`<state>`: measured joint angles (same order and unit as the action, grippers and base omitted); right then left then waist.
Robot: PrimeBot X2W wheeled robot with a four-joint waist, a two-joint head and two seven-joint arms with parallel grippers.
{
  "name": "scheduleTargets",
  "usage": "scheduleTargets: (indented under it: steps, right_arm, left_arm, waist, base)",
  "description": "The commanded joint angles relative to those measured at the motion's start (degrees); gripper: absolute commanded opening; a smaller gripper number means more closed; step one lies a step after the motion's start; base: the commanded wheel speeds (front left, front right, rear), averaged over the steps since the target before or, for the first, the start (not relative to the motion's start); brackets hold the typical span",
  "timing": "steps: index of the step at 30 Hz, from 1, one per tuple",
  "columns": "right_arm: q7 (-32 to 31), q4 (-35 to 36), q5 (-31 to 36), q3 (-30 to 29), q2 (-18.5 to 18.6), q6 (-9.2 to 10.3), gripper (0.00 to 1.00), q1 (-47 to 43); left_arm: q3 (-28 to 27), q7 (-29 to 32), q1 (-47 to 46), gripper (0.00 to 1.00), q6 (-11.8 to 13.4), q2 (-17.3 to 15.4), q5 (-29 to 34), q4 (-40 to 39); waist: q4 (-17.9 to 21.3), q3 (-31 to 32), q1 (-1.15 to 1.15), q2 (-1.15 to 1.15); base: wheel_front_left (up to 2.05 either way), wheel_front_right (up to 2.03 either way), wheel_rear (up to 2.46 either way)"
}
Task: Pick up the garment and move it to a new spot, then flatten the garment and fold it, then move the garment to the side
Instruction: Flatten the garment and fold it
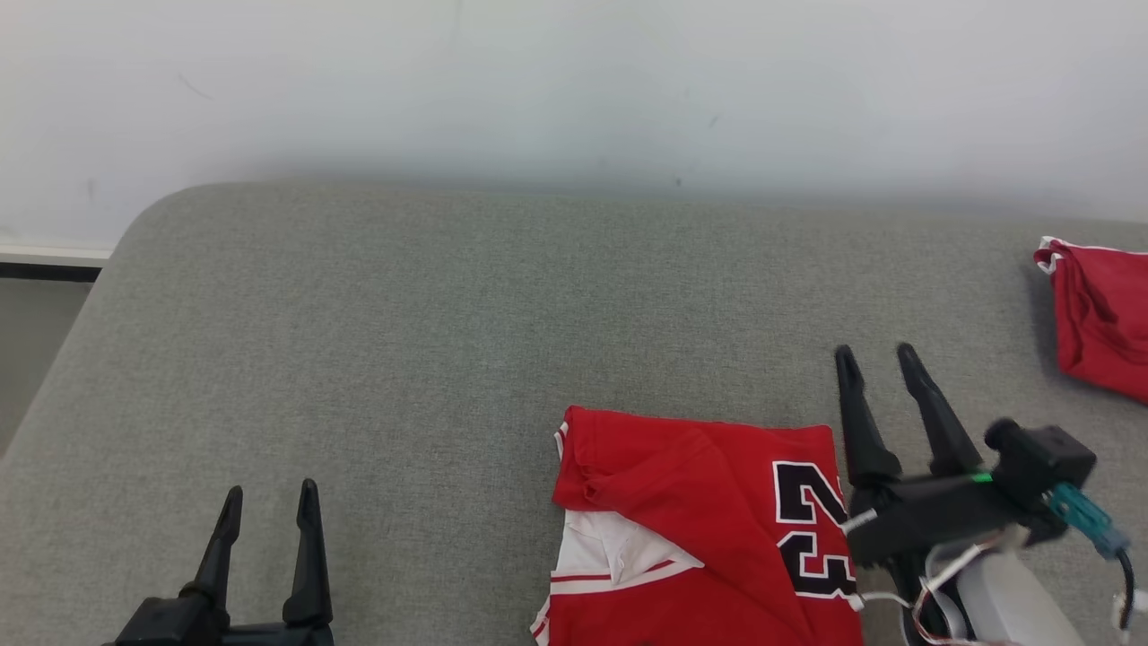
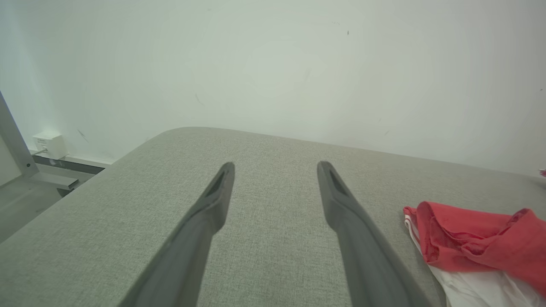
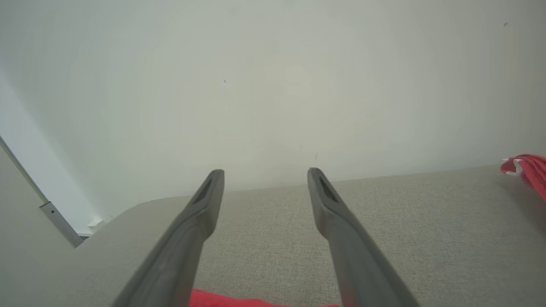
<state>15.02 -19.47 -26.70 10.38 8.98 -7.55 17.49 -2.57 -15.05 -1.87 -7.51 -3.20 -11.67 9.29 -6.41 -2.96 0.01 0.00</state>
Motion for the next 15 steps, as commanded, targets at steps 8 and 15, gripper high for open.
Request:
scheduleTargets:
  steps: [8, 15]
  right_arm:
    - [0.1, 4.4, 4.2, -4.3, 2.2, 0.17, 1.00, -9.3]
    - [0.1, 2.7, 6.8, -2.0, 4.0, 0.17, 0.00, -10.6]
  left_arm:
    - [-0.9, -0.2, 0.9, 1.00, 0.1, -0.2, 1.2, -1.6]
    - [-1.2, -0.2, 0.8, 1.00, 0.1, -0.4, 1.6, -2.0]
  waist:
    - [1.1, -0.2, -0.01, 0.00]
    - [1.2, -0.4, -0.01, 0.00]
  base:
    - [0.00, 0.00, 0.00]
    - [0.00, 0.00, 0.00]
